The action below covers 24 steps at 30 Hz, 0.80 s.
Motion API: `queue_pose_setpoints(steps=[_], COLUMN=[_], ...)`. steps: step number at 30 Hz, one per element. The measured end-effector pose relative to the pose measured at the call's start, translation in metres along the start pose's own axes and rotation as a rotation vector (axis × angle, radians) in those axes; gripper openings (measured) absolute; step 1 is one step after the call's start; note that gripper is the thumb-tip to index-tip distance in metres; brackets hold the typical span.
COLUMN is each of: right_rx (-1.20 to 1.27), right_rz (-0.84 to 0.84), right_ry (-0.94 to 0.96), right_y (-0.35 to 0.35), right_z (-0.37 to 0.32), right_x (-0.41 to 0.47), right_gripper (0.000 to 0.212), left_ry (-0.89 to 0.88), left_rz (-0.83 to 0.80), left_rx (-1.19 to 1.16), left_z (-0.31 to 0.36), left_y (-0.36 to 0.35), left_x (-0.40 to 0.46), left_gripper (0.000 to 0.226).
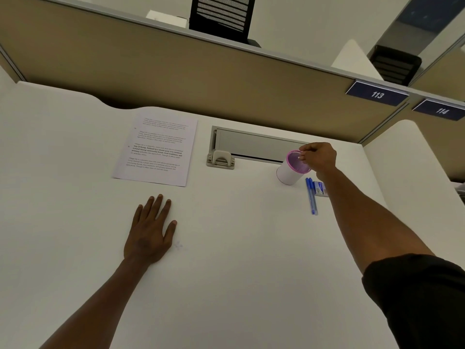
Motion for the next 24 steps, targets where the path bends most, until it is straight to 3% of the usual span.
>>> queue_pose_setpoints(steps=[2, 20, 24], right_rx=[0.081, -0.28, -0.219], right_rz=[-0.016, 0.132, 0.248], right_ry=[-0.026, 0.134, 0.204], right_y=[0.0, -0.017, -0.026], right_z=[0.004, 0.001, -0.014], right_x=[0.0, 0.005, -0.022], right_gripper=[0.017, 0.02, 0.018], left_ry=[0.002, 0.0, 0.002], left_rz=[-0.002, 0.015, 0.016], left_rx=[-0.003, -0.004, 0.0], left_z=[0.0, 0.0, -0.002], left_y=[0.0, 0.0, -0.002], left_x=[0.0, 0.0, 0.0], left_gripper=[0.067, 0.066, 0.065])
Point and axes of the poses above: each hand's wrist, its own x-axis towards the middle knuckle, its own y-axis out of the back of the hand, z = x × y, the point moved 5 cm from there along x, towards the middle knuckle, and after that the axes turned 9 degrees about -z, right-handed, at the moved point
